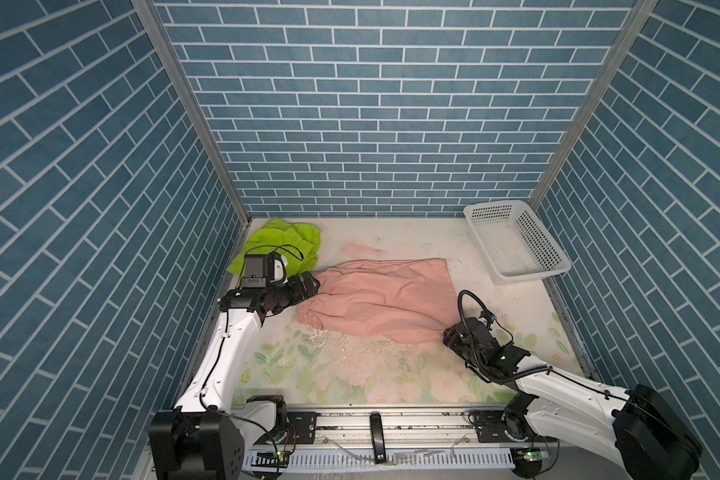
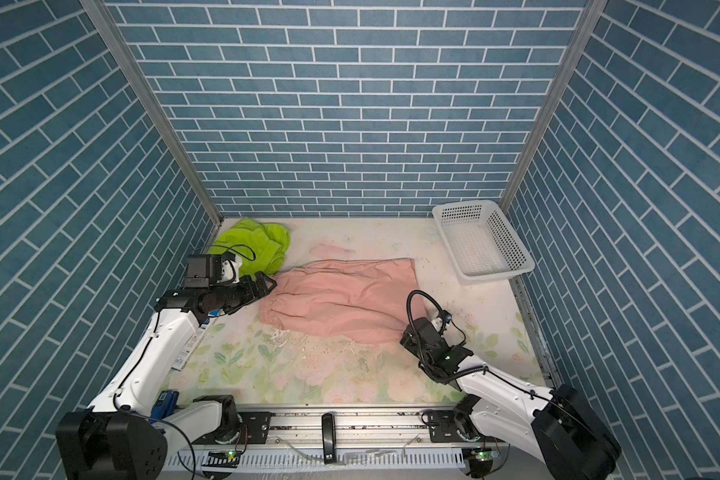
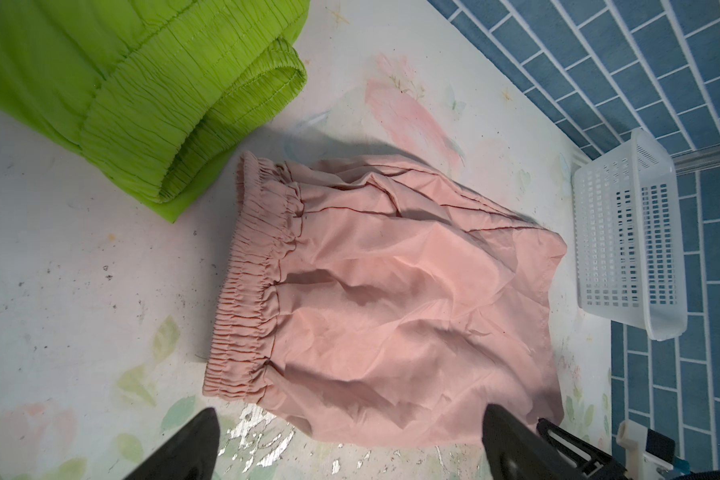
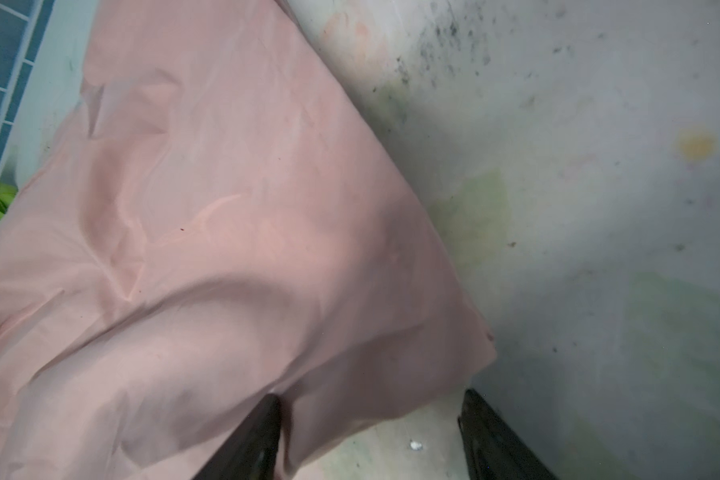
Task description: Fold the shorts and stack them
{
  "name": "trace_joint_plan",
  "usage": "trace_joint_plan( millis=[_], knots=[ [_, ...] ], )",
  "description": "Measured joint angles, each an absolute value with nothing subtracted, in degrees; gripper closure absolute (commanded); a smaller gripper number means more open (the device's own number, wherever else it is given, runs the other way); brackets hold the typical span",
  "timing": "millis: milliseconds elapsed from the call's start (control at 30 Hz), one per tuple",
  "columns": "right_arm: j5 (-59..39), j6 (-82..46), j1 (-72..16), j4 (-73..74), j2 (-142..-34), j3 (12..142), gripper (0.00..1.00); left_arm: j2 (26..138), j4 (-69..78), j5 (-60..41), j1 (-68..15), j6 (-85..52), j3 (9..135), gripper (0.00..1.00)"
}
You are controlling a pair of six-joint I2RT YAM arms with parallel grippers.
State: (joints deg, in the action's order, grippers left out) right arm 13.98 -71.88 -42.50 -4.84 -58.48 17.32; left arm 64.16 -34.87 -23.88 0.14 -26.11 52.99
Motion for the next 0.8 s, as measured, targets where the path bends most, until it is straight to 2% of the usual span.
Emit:
trace_joint_plan(
  millis=[67,133,267,333,433,667,700,733,767,800],
  knots=[
    [13.93,-72.16,-42.5,-4.86,-58.57,17.45,0.34,63.96,-34.87,-23.88,0.14,-26.11,52.99,0.0],
    [14.22,-72.27,-42.5,-5.15,-58.57,17.52,0.43,63.96,-34.92,-23.86,0.14,-26.11,52.99,0.0],
    [15.4,-71.26,-41.95,-5.72,-58.61,17.85,0.66,64.01,-35.4,-23.77,0.14,-25.85,53.12,0.0],
    [15.86,-70.04,-41.01,-5.8,-58.54,18.09,0.82,64.03,-35.99,-23.66,0.14,-25.58,53.34,0.0],
    [16.23,-67.51,-38.44,-5.93,-58.0,18.11,1.0,64.01,-36.42,-23.64,0.14,-25.08,53.6,0.0],
    [15.18,-60.16,-27.83,-10.52,-54.7,19.66,1.0,63.59,-37.58,-23.42,0.14,-24.58,53.78,0.0],
    [14.92,-58.43,-25.47,-11.99,-53.52,20.32,0.94,63.42,-37.95,-23.38,0.14,-24.51,53.87,0.0],
    [14.7,-56.77,-22.98,-13.28,-52.38,21.08,0.73,63.29,-38.39,-23.35,0.14,-24.36,54.11,0.0],
    [14.41,-55.66,-20.95,-14.44,-51.66,21.91,0.57,63.18,-38.85,-23.29,0.14,-24.16,54.41,0.0],
    [14.22,-53.67,-18.98,-15.75,-51.11,22.94,0.47,63.11,-39.27,-23.2,0.14,-23.92,54.76,0.0]
  ],
)
